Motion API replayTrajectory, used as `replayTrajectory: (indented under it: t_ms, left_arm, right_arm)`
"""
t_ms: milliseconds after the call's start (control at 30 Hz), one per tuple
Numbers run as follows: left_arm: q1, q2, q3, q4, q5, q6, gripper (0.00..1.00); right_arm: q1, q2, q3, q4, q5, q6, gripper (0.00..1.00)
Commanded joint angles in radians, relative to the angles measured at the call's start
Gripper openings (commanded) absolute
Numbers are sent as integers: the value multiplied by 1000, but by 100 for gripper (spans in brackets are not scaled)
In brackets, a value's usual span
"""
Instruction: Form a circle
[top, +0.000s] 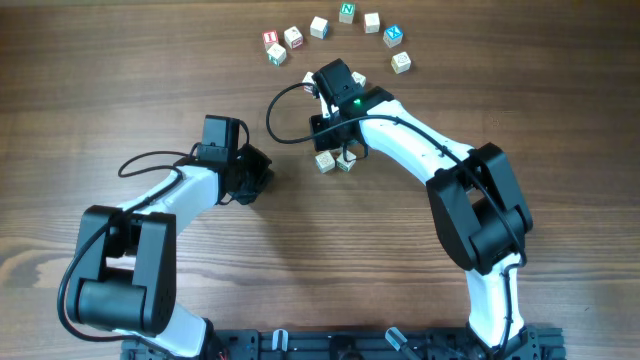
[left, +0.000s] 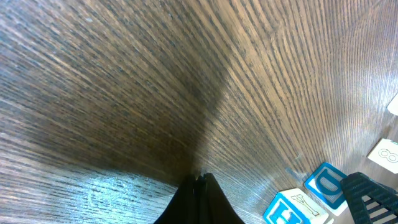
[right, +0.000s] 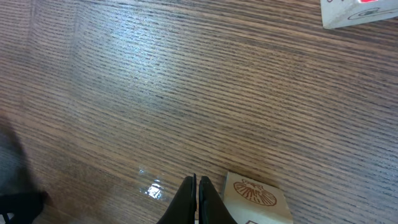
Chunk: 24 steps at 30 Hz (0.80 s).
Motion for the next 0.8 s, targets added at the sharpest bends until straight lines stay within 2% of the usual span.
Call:
replayTrajectory:
  t_ms: [0,200,300,633,767]
  left_arm:
    - [13,45,-48,-34,-97,15,4]
    - [13,45,-48,-31,-94,11,4]
    - [13,45,-48,-31,-89,12,4]
    - [11,45,-48,-27,-86,12,4]
    - [11,45,-48,-27,-86,12,4]
  right_arm:
    - [2,9,-2,24,-6,-21,5]
    - [2,1,26,41,18,70,4]
    - [2,-20,27,60,169,222,5]
    - [0,-25,27,10,410,461,4]
    - [-6,-25,27,-24,418,473,4]
